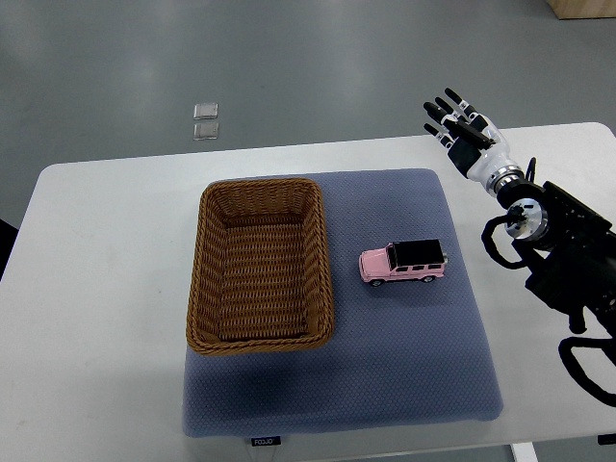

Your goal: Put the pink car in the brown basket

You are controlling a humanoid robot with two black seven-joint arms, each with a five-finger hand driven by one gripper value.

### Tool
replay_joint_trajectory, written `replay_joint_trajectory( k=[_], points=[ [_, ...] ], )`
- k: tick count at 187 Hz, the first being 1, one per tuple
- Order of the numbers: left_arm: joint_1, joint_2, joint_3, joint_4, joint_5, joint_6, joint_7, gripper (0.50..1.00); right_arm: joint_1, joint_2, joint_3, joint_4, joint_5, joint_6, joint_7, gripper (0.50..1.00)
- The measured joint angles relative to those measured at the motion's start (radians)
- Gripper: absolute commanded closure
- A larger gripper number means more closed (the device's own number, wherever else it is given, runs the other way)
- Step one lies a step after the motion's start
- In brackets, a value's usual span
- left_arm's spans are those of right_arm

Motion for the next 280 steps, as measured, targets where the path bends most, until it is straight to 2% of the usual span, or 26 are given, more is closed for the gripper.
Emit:
replay_joint_trajectory(
  k=[200, 242, 280],
  points=[
    [-0.008, 0.000, 0.013, 0.024, 0.003, 0.008, 0.003, 0.500, 0.003, -0.001, 0.001, 0.004, 0.001, -0.003, 0.000, 0.589],
    [-0.009, 0.000, 0.013, 0.023, 0.003, 0.008, 0.003, 0.500, -0.021, -0.023, -0.012, 0.090, 0.001, -0.024, 0.002, 0.589],
    [-0.009, 0.000, 0.013, 0.023, 0.003, 0.008, 0.003, 0.500, -0.049, -0.081, -0.050, 0.243, -0.005, -0.116, 0.002, 0.589]
  ],
)
